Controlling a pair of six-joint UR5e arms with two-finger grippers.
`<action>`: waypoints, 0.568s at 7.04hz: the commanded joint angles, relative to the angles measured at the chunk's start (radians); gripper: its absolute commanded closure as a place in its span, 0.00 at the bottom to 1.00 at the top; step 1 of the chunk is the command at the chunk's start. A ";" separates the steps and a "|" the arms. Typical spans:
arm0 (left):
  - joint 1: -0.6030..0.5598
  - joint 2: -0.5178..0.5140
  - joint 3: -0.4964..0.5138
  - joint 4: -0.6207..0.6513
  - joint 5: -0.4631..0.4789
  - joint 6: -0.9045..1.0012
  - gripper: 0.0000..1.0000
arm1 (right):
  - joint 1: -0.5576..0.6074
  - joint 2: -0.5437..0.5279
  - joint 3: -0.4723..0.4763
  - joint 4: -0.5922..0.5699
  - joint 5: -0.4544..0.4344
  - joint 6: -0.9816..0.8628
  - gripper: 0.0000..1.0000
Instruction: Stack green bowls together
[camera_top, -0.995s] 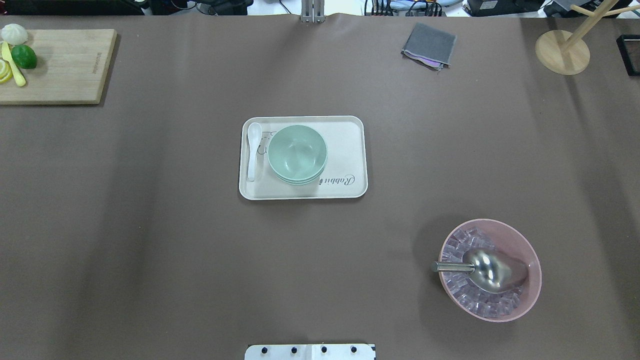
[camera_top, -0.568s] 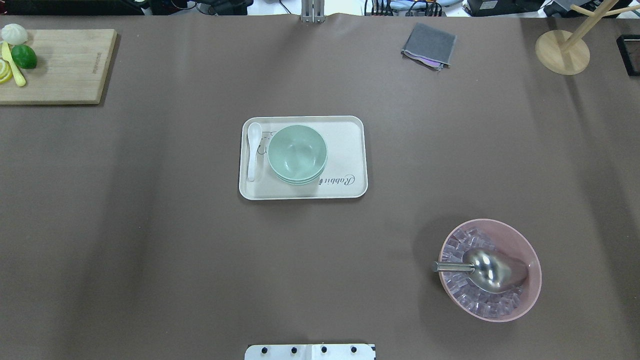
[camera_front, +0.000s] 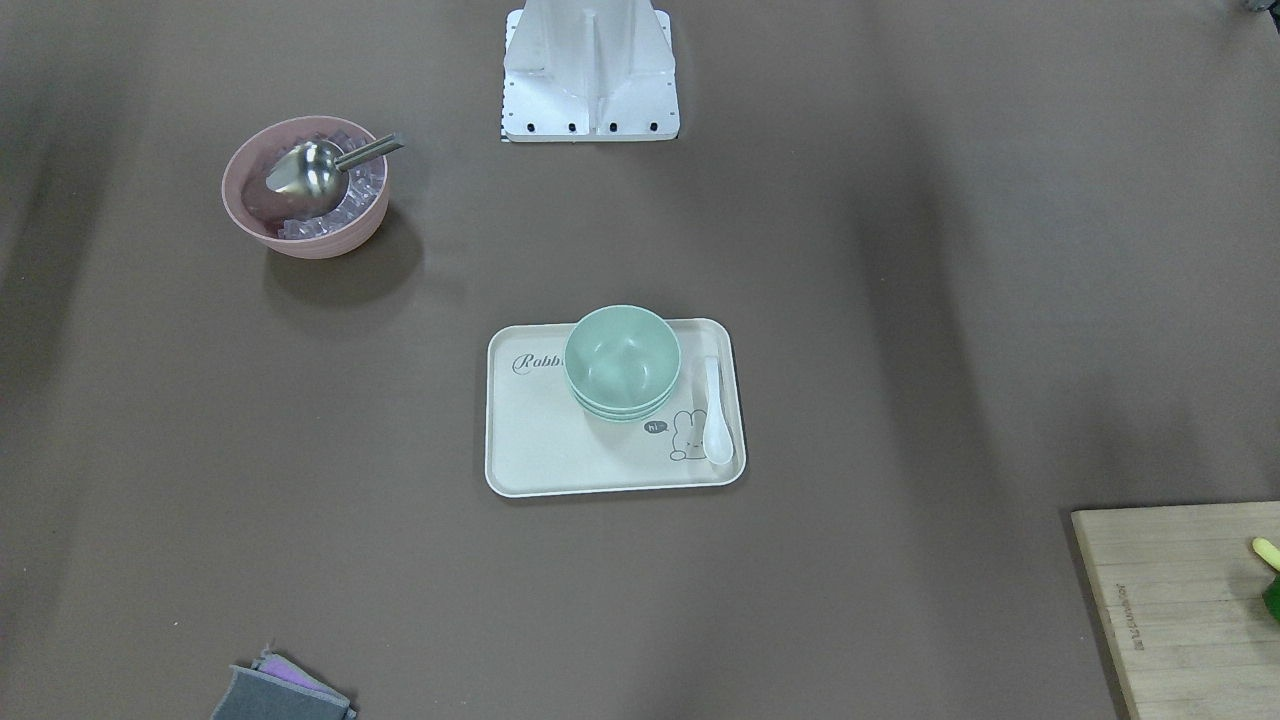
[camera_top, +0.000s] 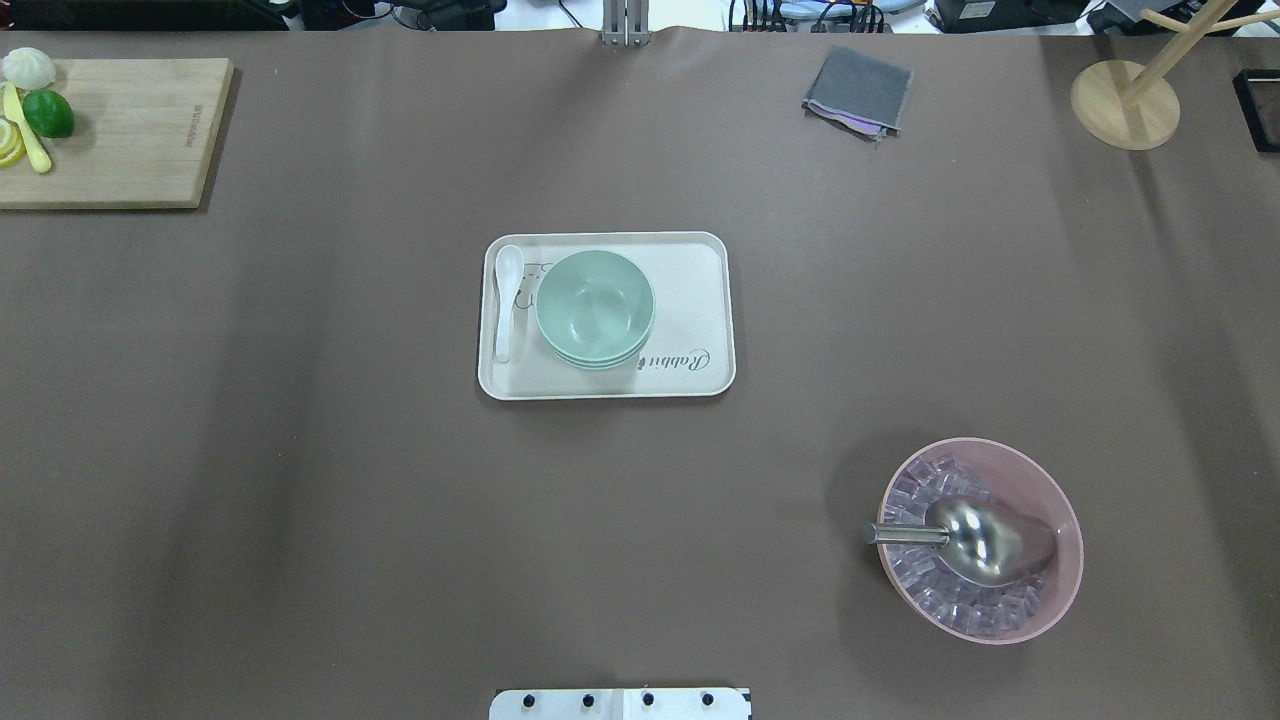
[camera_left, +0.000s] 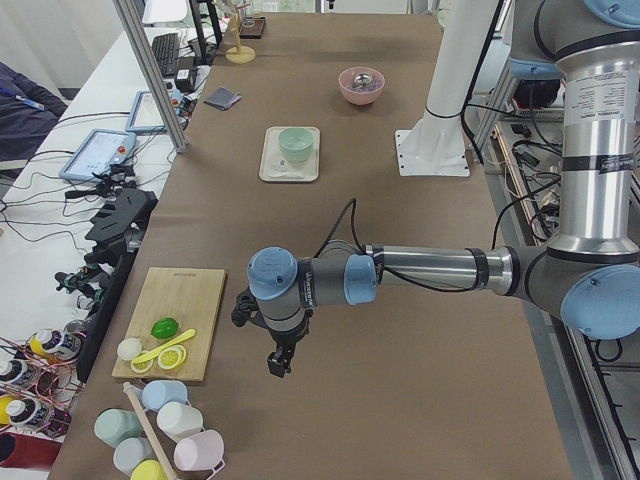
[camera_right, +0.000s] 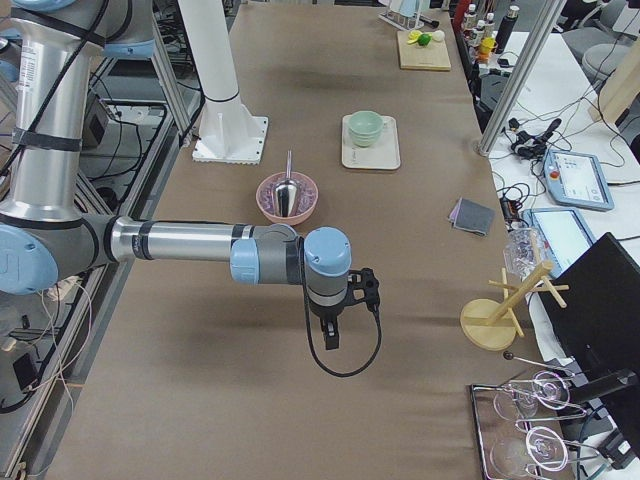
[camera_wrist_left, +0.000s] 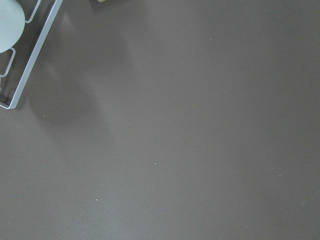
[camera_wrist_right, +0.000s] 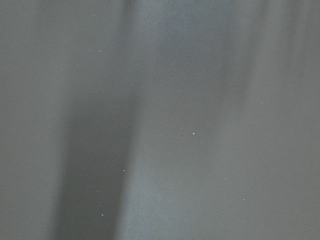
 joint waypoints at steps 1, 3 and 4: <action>0.000 0.000 -0.002 0.001 0.001 0.000 0.00 | -0.004 0.000 0.000 0.000 0.000 -0.001 0.00; 0.000 0.000 -0.002 0.001 0.001 0.000 0.00 | -0.009 0.000 0.000 0.000 0.000 -0.001 0.00; 0.000 0.000 -0.001 0.001 -0.001 -0.001 0.00 | -0.011 0.002 0.000 0.000 0.000 -0.001 0.00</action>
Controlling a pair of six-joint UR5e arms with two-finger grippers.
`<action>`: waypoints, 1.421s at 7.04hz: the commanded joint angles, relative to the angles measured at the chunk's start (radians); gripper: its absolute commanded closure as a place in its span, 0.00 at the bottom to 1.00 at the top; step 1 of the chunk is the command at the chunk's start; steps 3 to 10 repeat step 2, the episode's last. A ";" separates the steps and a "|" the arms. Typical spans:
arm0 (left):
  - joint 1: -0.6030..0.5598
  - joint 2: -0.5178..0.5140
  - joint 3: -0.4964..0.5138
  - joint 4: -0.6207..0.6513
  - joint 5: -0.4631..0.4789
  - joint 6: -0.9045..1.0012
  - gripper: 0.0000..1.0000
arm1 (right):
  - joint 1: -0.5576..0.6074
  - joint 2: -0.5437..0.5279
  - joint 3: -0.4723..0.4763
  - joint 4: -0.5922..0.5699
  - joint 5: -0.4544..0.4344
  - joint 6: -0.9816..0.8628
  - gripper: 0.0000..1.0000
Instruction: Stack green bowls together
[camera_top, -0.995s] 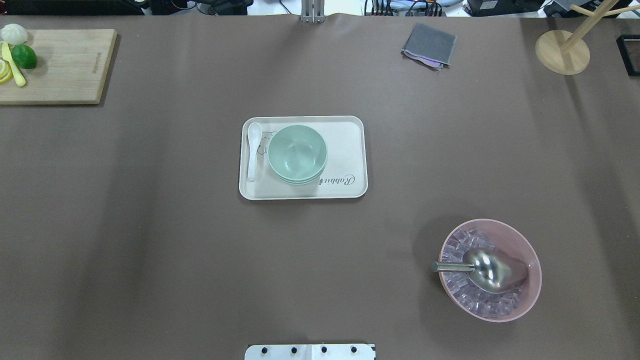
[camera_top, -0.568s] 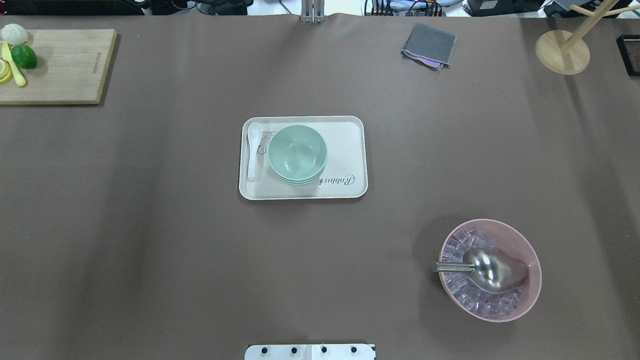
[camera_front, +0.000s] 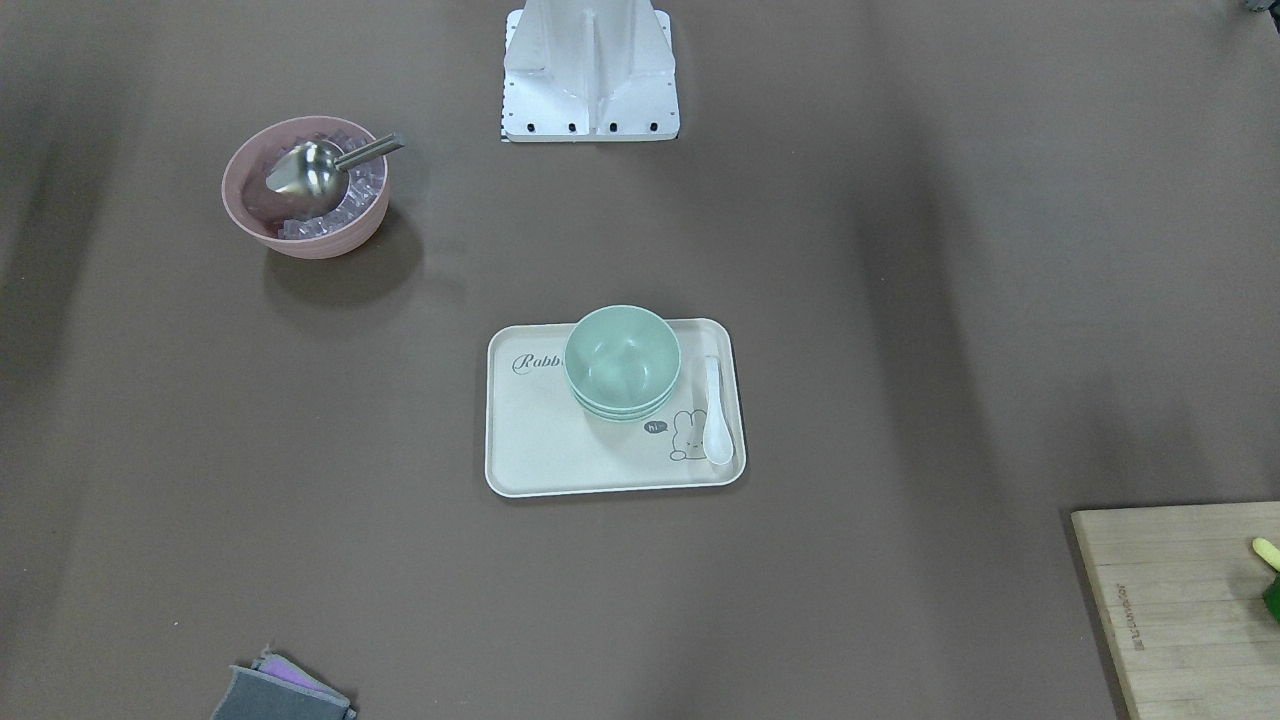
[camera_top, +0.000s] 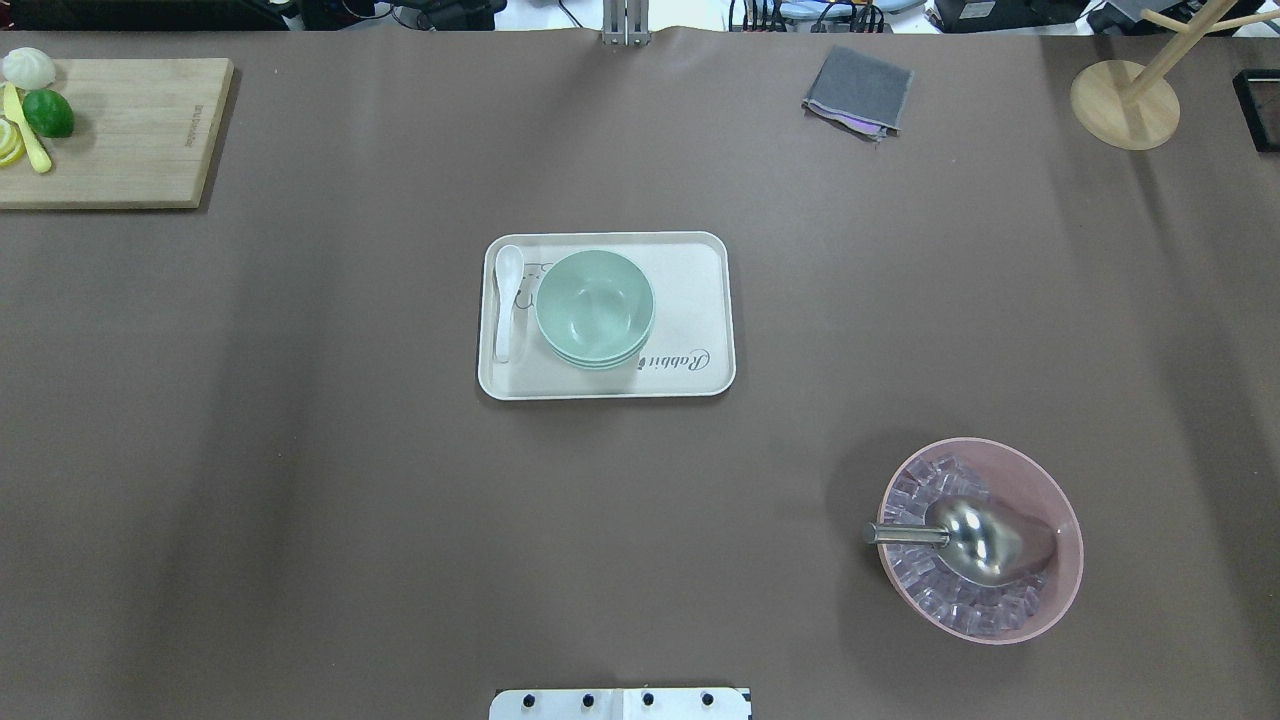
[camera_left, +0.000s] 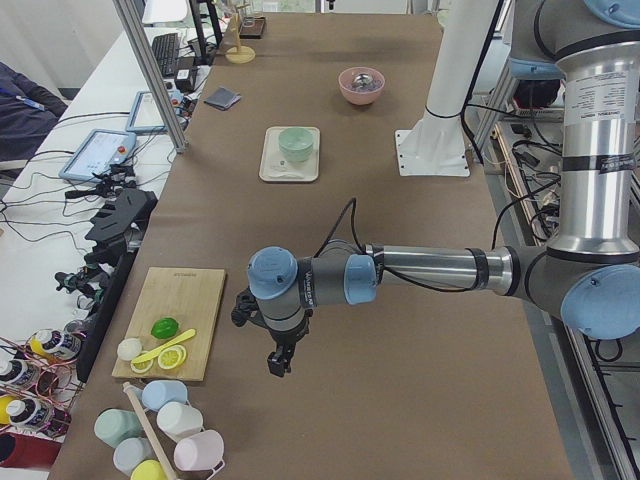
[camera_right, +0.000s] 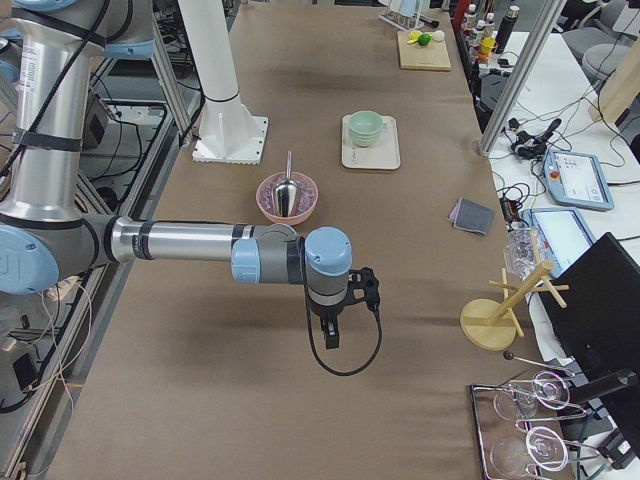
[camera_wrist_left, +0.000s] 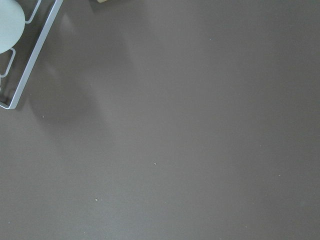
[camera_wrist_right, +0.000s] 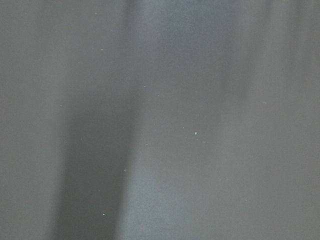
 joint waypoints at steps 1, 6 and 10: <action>0.000 0.000 0.003 0.000 -0.001 -0.001 0.00 | -0.003 0.000 0.000 0.000 0.000 0.000 0.00; 0.000 0.002 0.004 0.002 -0.001 -0.003 0.00 | -0.004 0.000 0.000 0.000 0.000 0.000 0.00; 0.000 0.002 0.004 0.002 -0.001 -0.003 0.00 | -0.004 0.000 0.000 0.000 0.000 0.000 0.00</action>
